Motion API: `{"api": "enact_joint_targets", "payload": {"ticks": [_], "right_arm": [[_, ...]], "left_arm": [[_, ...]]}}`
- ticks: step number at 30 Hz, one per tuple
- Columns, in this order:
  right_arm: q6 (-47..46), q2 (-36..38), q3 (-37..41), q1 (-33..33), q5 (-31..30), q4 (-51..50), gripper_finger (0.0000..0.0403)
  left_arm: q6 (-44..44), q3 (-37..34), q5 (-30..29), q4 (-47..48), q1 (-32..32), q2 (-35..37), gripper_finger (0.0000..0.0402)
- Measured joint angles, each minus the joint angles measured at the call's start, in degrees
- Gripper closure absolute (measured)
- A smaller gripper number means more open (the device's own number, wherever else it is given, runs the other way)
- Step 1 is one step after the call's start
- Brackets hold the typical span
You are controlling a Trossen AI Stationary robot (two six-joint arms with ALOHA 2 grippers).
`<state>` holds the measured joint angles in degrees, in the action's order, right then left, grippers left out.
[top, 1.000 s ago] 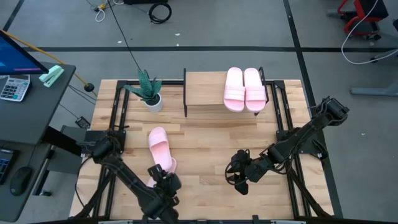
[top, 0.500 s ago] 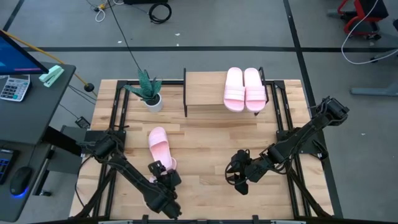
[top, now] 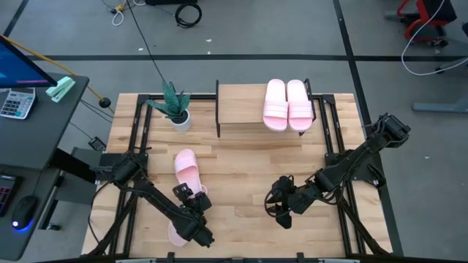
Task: Pick and place slides into the shelf
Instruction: Put the pink slipper on the shelf
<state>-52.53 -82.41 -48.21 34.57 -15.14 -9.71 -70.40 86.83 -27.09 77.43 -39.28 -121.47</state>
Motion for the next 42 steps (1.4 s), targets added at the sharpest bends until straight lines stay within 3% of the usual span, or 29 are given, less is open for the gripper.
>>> {"api": "enact_joint_targets", "payload": {"ticks": [11, 17, 26, 31, 37, 42], "right_arm": [[-1.4, 0.0, 0.0, 0.0, -0.4, -0.1, 0.0241], [-1.5, 0.0, 0.0, 0.0, -0.5, -0.1, 0.0241], [-1.5, 0.0, 0.0, 0.0, -0.7, -0.6, 0.0241], [-1.8, 0.0, 0.0, 0.0, -0.7, -0.7, 0.0241], [-2.0, 0.0, 0.0, 0.1, -0.7, -0.7, 0.0241], [-2.0, 0.0, 0.0, 0.1, -0.6, -0.8, 0.0241]], "left_arm": [[-2.4, -0.5, -1.2, 1.7, 0.4, 0.1, 0.0327], [-2.7, 5.4, -2.0, 12.8, -0.3, -0.1, 0.0327], [1.8, 14.2, -7.1, 12.7, -0.1, 3.2, 0.0327], [10.2, 21.0, -10.2, 12.6, 0.8, 3.8, 0.0328], [18.3, 34.4, -14.1, 12.7, 2.4, 4.0, 0.0328], [23.0, 48.3, -25.1, 12.3, 3.8, 4.3, 0.0328]]}}
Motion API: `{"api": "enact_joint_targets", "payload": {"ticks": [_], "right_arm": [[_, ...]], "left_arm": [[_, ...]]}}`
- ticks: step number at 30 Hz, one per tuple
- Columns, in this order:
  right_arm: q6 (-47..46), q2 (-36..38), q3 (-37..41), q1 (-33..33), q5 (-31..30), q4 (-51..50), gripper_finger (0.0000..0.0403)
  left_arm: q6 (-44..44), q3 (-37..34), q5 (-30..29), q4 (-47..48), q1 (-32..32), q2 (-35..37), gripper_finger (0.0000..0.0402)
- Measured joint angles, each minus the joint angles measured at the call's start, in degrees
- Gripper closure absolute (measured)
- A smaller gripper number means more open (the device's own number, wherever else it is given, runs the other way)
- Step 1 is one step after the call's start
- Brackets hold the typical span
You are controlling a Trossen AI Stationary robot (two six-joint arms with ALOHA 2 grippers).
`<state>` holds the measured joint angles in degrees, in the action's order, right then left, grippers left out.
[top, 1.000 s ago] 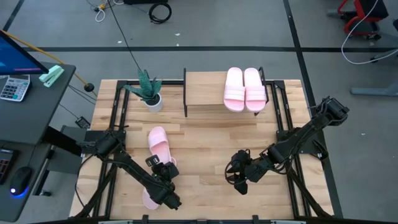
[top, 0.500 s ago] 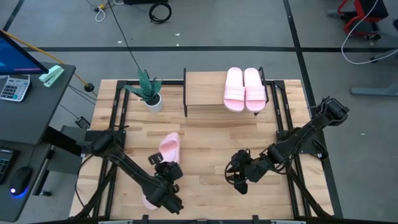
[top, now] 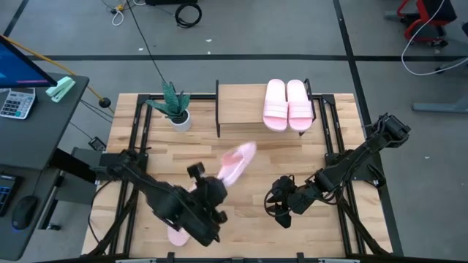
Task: Pick and place slides into the shelf
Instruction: Put the pink slipper on the shelf
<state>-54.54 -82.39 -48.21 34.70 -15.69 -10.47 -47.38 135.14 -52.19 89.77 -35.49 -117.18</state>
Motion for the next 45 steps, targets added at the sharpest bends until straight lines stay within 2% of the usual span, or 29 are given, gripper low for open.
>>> {"api": "enact_joint_targets", "payload": {"ticks": [3, 7, 11, 14, 17, 20, 22, 24, 29, 41, 45], "right_arm": [[0.0, 0.0, 0.0, 0.0, 0.3, -0.1, 0.0241], [0.0, 0.0, 0.0, 0.0, 0.8, -0.2, 0.0241], [0.0, 0.0, 0.0, 0.0, 0.8, -0.2, 0.0241], [0.2, 0.0, 0.0, 0.0, 0.8, -0.2, 0.0241], [0.4, 0.0, 0.0, 0.0, 0.8, -0.2, 0.0241], [0.5, 0.0, 0.0, 0.0, 0.8, -0.4, 0.0241], [0.5, 0.0, 0.0, 0.0, 0.8, -0.7, 0.0241], [0.5, 0.0, 0.0, 0.0, 0.8, -0.7, 0.0241], [0.3, 0.0, 0.0, 0.0, 0.8, -0.7, 0.0241], [0.1, 0.0, 0.0, -0.2, 0.7, -1.1, 0.0241], [-0.3, 0.0, 0.0, -0.9, 0.7, -1.7, 0.0241]], "left_arm": [[2.0, -3.2, -8.2, -5.8, 0.9, 4.9, 0.0329], [3.4, -3.4, -17.4, -7.7, 3.3, 8.1, 0.0330], [12.9, -3.5, -21.7, -18.4, 6.3, 9.3, 0.0330], [24.9, -3.5, -20.5, -31.6, 9.4, 9.3, 0.0330], [42.2, -3.4, -13.6, -42.6, 13.2, 8.4, 0.0330], [54.9, -3.5, -7.8, -46.7, 16.4, 6.7, 0.0330], [58.6, -3.6, -5.6, -48.1, 18.7, 5.9, 0.0330], [60.3, -3.6, -6.5, -47.4, 20.9, 5.9, 0.0331], [66.2, -3.5, -15.5, -44.7, 26.5, 4.4, 0.0332], [52.1, -3.5, -11.8, -16.2, 33.5, 0.2, 0.0332], [48.3, -3.5, -6.3, -13.0, 35.0, -1.0, 0.0332]]}}
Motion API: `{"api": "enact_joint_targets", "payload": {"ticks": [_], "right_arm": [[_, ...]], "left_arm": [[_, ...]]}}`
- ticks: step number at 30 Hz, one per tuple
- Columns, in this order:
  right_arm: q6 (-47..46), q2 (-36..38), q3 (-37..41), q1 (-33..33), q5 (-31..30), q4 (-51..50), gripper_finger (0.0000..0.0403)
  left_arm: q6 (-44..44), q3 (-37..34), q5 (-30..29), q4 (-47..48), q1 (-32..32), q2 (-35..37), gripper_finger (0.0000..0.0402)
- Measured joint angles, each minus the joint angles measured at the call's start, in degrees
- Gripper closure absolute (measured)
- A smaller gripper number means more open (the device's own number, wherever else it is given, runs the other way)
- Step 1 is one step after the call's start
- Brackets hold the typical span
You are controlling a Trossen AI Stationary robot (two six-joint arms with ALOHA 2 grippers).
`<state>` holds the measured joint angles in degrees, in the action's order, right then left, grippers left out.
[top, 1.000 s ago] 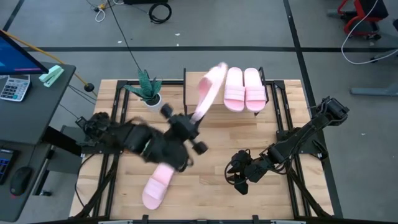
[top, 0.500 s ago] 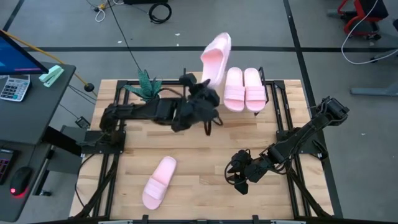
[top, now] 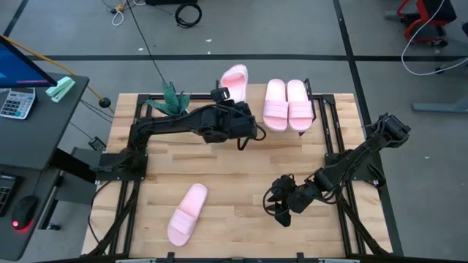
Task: Pick and place slides into the shelf
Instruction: Put the pink slipper on the shelf
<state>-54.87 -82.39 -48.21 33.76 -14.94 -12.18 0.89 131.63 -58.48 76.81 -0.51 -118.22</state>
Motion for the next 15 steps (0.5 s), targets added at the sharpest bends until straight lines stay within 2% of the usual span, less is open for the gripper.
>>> {"api": "enact_joint_targets", "payload": {"ticks": [3, 15], "right_arm": [[-0.2, 0.0, 0.0, -0.5, 0.0, -0.3, 0.0241], [-1.0, 0.0, 0.0, -1.0, 0.9, 0.3, 0.0241]], "left_arm": [[-0.5, 0.0, 2.0, 0.4, 1.1, -0.8, 0.0332], [4.1, 0.0, 3.2, -0.9, 7.3, -4.3, 0.0332]]}}
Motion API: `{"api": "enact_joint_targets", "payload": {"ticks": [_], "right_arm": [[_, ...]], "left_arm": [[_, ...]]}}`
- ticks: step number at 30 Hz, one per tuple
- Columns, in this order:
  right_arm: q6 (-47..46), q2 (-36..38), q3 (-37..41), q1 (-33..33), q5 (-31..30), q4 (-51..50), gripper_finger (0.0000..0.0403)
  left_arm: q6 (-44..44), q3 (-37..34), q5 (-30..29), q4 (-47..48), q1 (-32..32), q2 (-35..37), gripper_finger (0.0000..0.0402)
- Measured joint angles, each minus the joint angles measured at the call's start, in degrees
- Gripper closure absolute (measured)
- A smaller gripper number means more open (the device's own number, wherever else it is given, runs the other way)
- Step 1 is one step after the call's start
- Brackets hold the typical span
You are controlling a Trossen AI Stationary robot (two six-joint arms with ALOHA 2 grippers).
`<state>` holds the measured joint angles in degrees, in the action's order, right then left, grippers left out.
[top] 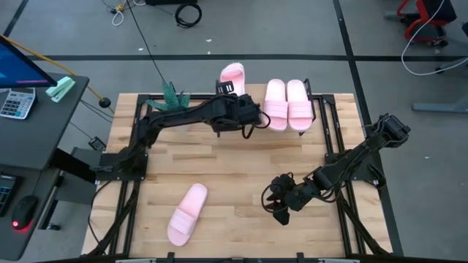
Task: Pick and place slides into the shelf
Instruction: Put the pink slipper on the shelf
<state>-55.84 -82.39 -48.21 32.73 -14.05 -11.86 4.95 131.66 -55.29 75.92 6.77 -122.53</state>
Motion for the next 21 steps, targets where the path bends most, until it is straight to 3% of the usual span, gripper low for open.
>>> {"api": "enact_joint_targets", "payload": {"ticks": [4, 21], "right_arm": [[-0.3, 0.0, 0.0, 0.0, 0.7, 0.0, 0.0241], [-1.5, 0.0, 0.0, 0.0, 4.1, 0.1, 0.0241]], "left_arm": [[0.5, 0.0, 3.6, 1.1, 2.0, -0.7, 0.0332], [2.8, 0.0, 6.4, -1.0, 3.4, -3.4, 0.0332]]}}
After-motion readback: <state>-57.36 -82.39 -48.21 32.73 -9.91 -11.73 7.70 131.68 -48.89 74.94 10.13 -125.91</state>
